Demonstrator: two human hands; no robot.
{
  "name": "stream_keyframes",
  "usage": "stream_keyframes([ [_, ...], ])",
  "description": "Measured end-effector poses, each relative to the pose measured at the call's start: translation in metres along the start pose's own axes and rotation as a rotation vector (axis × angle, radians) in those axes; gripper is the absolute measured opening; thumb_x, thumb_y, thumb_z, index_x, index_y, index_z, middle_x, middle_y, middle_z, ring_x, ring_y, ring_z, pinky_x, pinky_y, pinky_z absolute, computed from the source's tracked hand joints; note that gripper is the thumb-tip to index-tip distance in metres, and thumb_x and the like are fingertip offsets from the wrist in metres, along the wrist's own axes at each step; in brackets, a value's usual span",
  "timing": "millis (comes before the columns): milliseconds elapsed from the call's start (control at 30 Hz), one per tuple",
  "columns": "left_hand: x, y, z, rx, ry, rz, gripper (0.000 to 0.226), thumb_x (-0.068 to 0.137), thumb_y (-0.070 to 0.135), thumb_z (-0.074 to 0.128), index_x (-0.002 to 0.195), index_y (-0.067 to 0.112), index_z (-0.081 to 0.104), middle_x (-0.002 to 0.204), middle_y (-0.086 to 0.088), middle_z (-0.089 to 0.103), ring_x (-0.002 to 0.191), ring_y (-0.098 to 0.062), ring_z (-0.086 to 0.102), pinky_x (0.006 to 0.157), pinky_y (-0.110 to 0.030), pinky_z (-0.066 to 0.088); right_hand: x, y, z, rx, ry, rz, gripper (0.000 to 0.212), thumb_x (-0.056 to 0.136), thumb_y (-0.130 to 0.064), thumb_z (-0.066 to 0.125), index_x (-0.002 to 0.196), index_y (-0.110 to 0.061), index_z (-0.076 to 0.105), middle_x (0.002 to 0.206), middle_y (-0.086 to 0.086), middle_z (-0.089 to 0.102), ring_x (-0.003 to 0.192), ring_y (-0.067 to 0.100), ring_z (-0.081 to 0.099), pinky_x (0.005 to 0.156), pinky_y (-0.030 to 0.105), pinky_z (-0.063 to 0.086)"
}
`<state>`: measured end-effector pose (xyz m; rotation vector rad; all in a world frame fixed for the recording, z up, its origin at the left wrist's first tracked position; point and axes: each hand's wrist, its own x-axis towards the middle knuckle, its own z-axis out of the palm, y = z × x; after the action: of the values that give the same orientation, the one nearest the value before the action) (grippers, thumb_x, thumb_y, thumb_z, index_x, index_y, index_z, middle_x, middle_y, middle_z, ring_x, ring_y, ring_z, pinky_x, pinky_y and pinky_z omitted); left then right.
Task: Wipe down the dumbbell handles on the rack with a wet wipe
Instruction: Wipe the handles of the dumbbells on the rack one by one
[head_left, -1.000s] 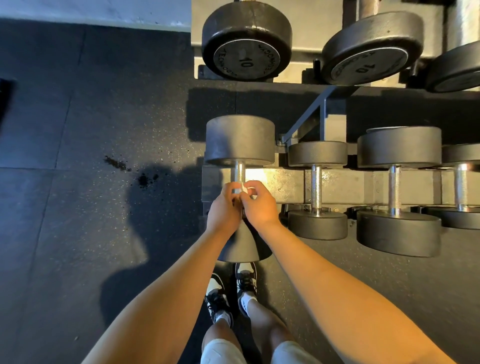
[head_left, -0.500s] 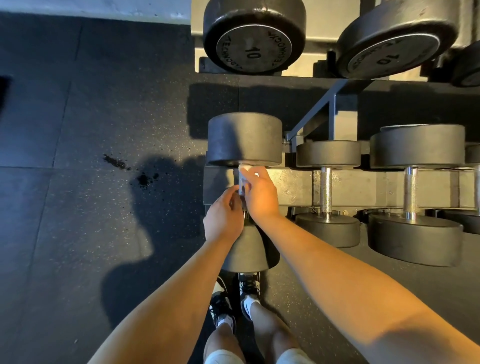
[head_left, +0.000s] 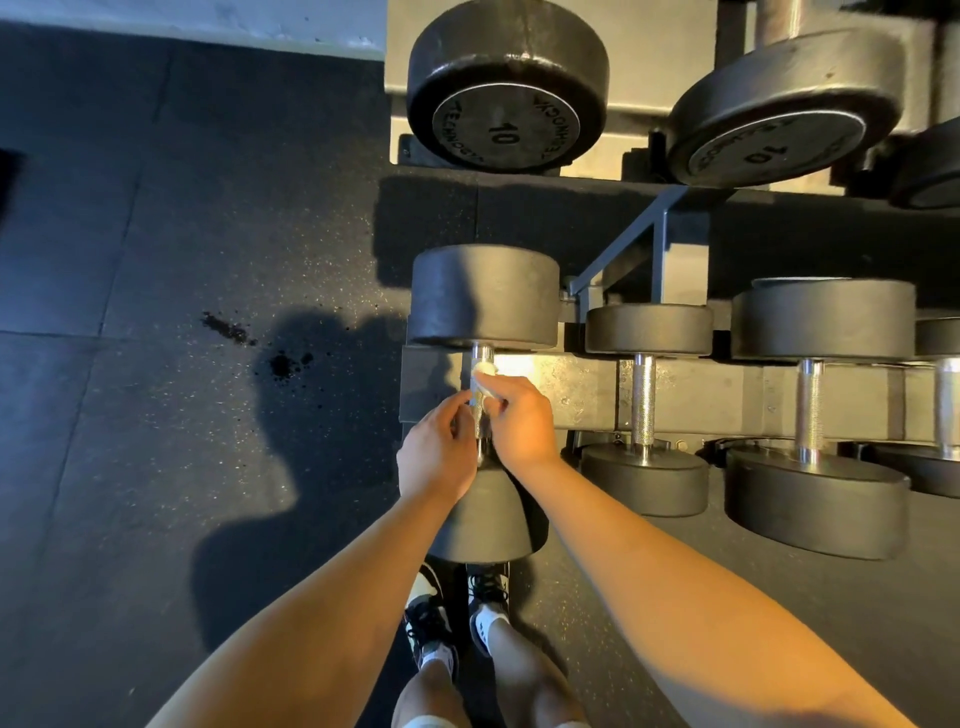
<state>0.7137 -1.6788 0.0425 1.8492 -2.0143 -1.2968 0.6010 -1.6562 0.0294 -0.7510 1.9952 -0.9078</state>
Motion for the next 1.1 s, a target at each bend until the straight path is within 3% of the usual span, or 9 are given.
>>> stream_keyframes([
  [67,0.0,0.001,-0.001,-0.012,0.003,-0.007,0.037,0.108,0.04,0.035,0.137,0.036,0.058,0.125,0.011,0.067,0.1,-0.004,0.056,0.087,-0.026,0.046,-0.002,0.003,-0.005,-0.021,-0.028,0.031,0.034,0.098,-0.002,0.059,0.129,-0.011,0.066,0.128,0.007,0.066,0.121,0.02,0.06,0.092,-0.002,0.034],
  [233,0.001,-0.002,0.001,-0.034,0.004,-0.006,0.038,0.107,0.041,0.036,0.136,0.037,0.059,0.123,0.01,0.069,0.106,-0.009,0.064,0.091,-0.033,0.055,0.014,-0.015,-0.009,0.101,0.062,0.088,0.038,0.101,-0.01,0.056,0.139,-0.018,0.06,0.139,-0.002,0.059,0.13,0.014,0.053,0.11,0.025,0.041],
  [333,0.001,-0.002,0.002,-0.033,0.009,-0.015,0.038,0.106,0.041,0.036,0.136,0.038,0.059,0.12,0.011,0.07,0.102,-0.01,0.065,0.09,-0.036,0.057,0.009,-0.017,-0.004,0.127,0.03,0.136,0.043,0.101,-0.009,0.056,0.142,-0.021,0.056,0.143,-0.001,0.057,0.132,0.016,0.052,0.103,0.018,0.04],
  [467,0.0,0.001,0.0,-0.032,0.001,-0.026,0.039,0.105,0.041,0.036,0.136,0.039,0.059,0.116,0.009,0.071,0.1,-0.012,0.066,0.089,-0.04,0.057,-0.007,-0.004,-0.009,0.032,-0.064,0.135,0.044,0.099,-0.001,0.056,0.142,-0.015,0.056,0.146,0.003,0.054,0.138,0.019,0.046,0.106,0.016,0.031],
  [567,-0.001,-0.001,0.0,-0.035,-0.011,-0.024,0.038,0.105,0.042,0.035,0.136,0.039,0.059,0.113,0.01,0.071,0.097,-0.01,0.066,0.087,-0.038,0.057,-0.003,-0.007,-0.008,0.067,-0.037,0.134,0.044,0.1,-0.002,0.056,0.141,-0.016,0.056,0.144,0.003,0.056,0.134,0.018,0.049,0.102,0.013,0.033],
  [700,0.003,-0.004,-0.002,-0.039,-0.038,-0.002,0.037,0.106,0.04,0.037,0.135,0.038,0.06,0.111,0.01,0.07,0.094,-0.007,0.065,0.082,-0.031,0.056,0.01,-0.01,-0.008,0.144,0.012,0.131,0.044,0.099,-0.006,0.059,0.141,-0.021,0.057,0.131,0.0,0.065,0.109,0.01,0.061,0.105,0.025,0.047],
  [833,-0.001,-0.009,-0.004,-0.063,-0.081,-0.028,0.036,0.107,0.035,0.038,0.131,0.034,0.063,0.1,0.011,0.071,0.083,-0.003,0.064,0.067,-0.019,0.046,-0.003,0.0,-0.01,0.065,-0.063,0.165,0.047,0.096,-0.006,0.064,0.141,-0.016,0.056,0.142,0.003,0.057,0.132,0.017,0.051,0.115,0.033,0.039],
  [967,-0.004,-0.008,-0.004,-0.06,-0.084,-0.015,0.037,0.107,0.033,0.036,0.13,0.03,0.065,0.111,0.008,0.071,0.091,-0.006,0.062,0.07,-0.017,0.043,-0.012,0.008,-0.015,-0.244,-0.177,0.238,0.027,0.095,-0.007,0.063,0.121,-0.006,0.071,0.118,0.013,0.071,0.102,0.021,0.064,0.087,0.026,0.05],
  [1100,-0.003,-0.009,-0.005,-0.049,-0.091,-0.027,0.034,0.108,0.035,0.035,0.125,0.034,0.064,0.098,0.012,0.067,0.083,-0.001,0.06,0.065,-0.018,0.042,-0.005,-0.001,-0.013,-0.133,-0.099,0.212,0.033,0.095,-0.01,0.065,0.128,-0.008,0.067,0.11,0.006,0.069,0.103,0.02,0.063,0.089,0.025,0.048],
])
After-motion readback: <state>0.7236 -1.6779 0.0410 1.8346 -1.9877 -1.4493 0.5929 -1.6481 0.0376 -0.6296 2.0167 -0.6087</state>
